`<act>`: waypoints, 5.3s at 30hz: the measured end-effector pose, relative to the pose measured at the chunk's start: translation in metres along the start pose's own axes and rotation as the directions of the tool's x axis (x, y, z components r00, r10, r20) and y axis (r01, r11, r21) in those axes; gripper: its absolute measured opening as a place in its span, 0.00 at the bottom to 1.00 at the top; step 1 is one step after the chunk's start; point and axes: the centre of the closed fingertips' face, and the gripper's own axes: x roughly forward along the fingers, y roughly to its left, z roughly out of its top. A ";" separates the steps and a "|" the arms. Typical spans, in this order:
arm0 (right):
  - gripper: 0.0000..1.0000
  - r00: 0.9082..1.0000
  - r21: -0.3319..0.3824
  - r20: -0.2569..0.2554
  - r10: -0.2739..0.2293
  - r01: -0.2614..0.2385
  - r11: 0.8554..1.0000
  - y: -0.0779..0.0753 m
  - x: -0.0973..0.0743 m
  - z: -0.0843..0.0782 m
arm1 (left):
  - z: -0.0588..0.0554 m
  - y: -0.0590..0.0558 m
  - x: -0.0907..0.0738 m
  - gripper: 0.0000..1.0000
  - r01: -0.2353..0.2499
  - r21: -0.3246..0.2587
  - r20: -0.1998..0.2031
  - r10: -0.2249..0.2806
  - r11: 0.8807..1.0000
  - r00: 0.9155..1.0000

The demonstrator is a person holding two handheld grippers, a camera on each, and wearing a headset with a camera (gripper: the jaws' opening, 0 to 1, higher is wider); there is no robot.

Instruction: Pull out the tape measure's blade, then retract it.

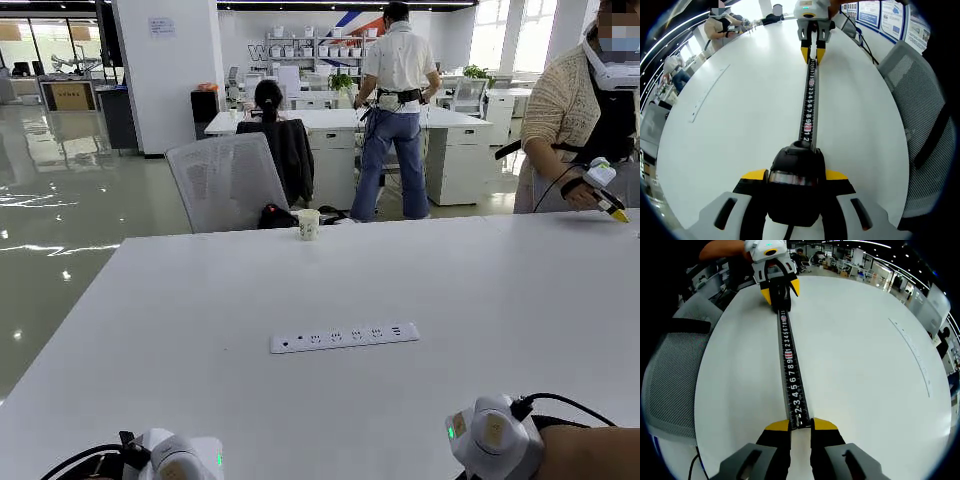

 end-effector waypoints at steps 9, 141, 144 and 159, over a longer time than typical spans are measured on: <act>0.12 0.999 -0.034 -0.033 -0.002 0.001 0.999 0.000 0.001 0.001 | 0.001 0.001 0.000 0.36 0.014 0.003 -0.007 -0.014 1.000 1.000; 0.99 0.883 0.508 0.228 -0.410 0.252 0.824 0.085 -0.082 -0.079 | -0.107 -0.058 -0.122 0.99 -0.218 -0.647 0.213 0.448 0.730 0.868; 0.99 0.884 0.548 0.241 -0.401 0.217 0.808 0.089 -0.081 -0.080 | -0.111 -0.065 -0.121 0.99 -0.215 -0.656 0.199 0.441 0.724 0.875; 0.99 0.875 0.521 0.246 -0.417 0.243 0.818 0.084 -0.086 -0.077 | -0.119 -0.074 -0.125 0.99 -0.203 -0.696 0.202 0.459 0.689 0.865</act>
